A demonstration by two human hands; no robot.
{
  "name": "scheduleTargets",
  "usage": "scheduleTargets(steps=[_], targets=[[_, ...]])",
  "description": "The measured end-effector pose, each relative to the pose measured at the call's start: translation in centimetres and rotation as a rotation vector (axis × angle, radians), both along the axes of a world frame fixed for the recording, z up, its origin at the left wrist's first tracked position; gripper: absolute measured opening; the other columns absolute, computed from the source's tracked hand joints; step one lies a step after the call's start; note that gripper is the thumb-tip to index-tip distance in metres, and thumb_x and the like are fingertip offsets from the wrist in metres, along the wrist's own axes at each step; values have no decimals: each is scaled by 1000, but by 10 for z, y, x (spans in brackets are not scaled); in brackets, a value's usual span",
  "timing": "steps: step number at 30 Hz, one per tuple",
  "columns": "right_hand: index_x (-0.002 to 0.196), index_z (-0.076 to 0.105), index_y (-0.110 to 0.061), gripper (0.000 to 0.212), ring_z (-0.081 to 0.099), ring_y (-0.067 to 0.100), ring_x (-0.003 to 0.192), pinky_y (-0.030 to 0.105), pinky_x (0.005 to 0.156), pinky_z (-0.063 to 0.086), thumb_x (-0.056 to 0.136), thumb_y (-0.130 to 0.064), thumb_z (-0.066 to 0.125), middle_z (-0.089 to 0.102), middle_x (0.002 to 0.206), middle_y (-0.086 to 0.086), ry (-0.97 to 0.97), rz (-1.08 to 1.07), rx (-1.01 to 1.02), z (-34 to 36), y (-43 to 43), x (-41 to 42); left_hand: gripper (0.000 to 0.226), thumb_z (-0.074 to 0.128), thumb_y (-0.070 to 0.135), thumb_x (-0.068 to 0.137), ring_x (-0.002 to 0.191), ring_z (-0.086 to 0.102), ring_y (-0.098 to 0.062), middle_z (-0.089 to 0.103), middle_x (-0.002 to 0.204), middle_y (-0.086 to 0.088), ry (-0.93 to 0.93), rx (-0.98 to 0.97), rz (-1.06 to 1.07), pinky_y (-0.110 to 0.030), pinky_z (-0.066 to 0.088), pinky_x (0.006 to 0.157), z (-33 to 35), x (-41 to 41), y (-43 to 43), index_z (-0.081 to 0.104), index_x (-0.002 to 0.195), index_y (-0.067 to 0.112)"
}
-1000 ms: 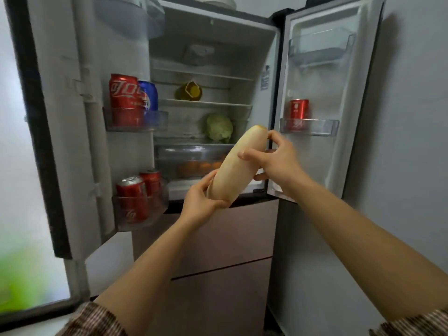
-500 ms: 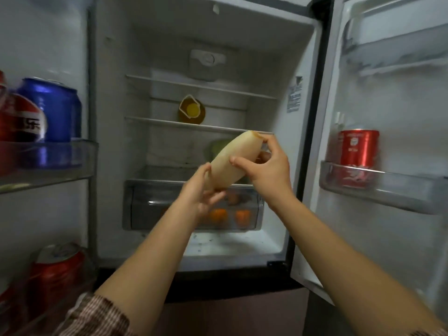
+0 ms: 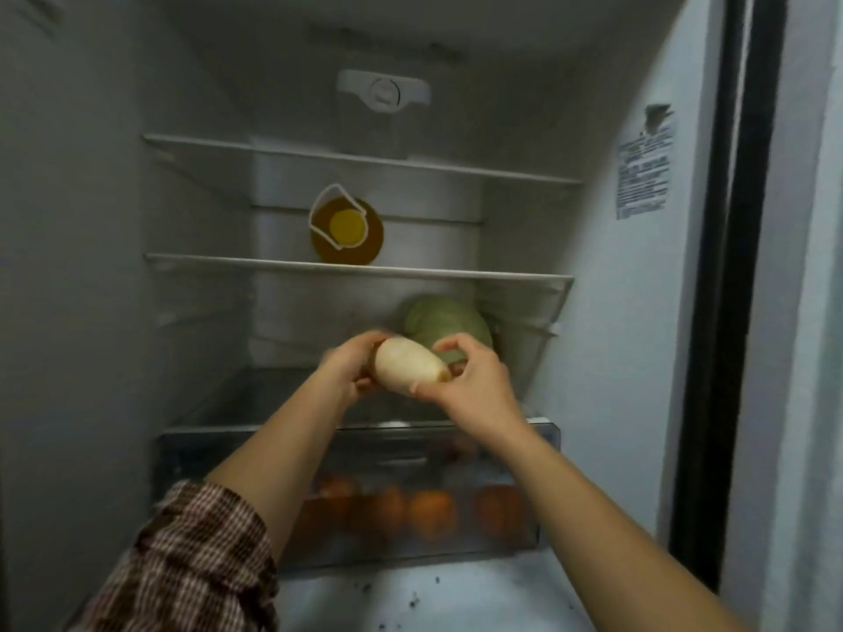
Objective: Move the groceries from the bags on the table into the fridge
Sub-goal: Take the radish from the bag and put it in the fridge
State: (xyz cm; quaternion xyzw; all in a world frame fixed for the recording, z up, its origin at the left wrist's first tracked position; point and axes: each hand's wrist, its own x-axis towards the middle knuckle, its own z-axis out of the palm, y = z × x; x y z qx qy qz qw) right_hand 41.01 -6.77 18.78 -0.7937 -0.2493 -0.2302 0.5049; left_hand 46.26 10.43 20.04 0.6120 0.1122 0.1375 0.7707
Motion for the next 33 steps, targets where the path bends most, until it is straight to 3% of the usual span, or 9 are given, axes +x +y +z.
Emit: scheduleTargets(steps=[3,7,12,15,19,23,26,30,33], targets=[[90,59,-19,35,53,5,59,14,49,40,66,-15,84,62,75,-3,51,6,6,-12,11,37,19,67,28,85,74,62,-21,66,90,-10,3,86,-41,-30,52,53,-1,40,12,65,95,13],[83,57,-15,41,54,12,61,29,58,45,59,-21,89,68,75,6,109,-3,-14,-27,29,72,14,54,17,95,74,55,-27,58,87,-15,9,184,-62,-36,47,66,-2,78,20,61,93,5],[75,52,-18,45,54,16,63,34,60,46,58,-39,88,65,70,2,101,-95,-35,-38,55,90,54,82,18,70,81,65,-29,66,105,-19,19,122,95,-33,53,55,-18,110,38,59,115,-2],[90,55,-19,45,61,24,84,30,68,45,64,-41,84,67,89,6,142,-140,-75,-39,63,92,50,83,11,68,71,63,-26,65,96,-20,-2,157,109,-33,55,55,-20,119,39,60,109,-6],[98,51,-19,53,58,22,88,28,69,40,65,-44,84,61,93,2,184,-106,-144,-35,56,98,49,80,11,71,82,64,-28,67,101,-22,-14,204,101,-40,56,76,-23,121,40,61,111,-10],[111,56,-18,61,61,20,97,31,77,49,64,-50,82,64,102,1,185,-91,-198,-38,45,93,49,70,22,82,90,64,-30,65,114,-20,48,311,74,-33,53,68,-21,110,29,56,123,-1],[117,57,-20,60,59,21,104,33,85,50,70,-50,77,64,112,3,162,-123,-198,-40,34,80,43,62,23,89,105,62,-32,63,118,-18,29,365,100,-30,49,73,-20,88,15,56,125,1],[124,54,-19,57,55,24,114,34,90,47,77,-46,72,62,121,7,111,-161,-238,-46,17,51,34,60,20,87,96,64,-28,67,104,-16,-39,442,237,-28,46,68,-26,36,-4,64,112,-1],[126,52,-16,52,51,27,118,35,92,43,82,-39,68,60,123,9,50,-155,-270,-51,3,18,32,58,22,87,108,61,-28,68,112,-14,-93,584,339,-32,47,87,-35,-19,-19,67,113,5]])
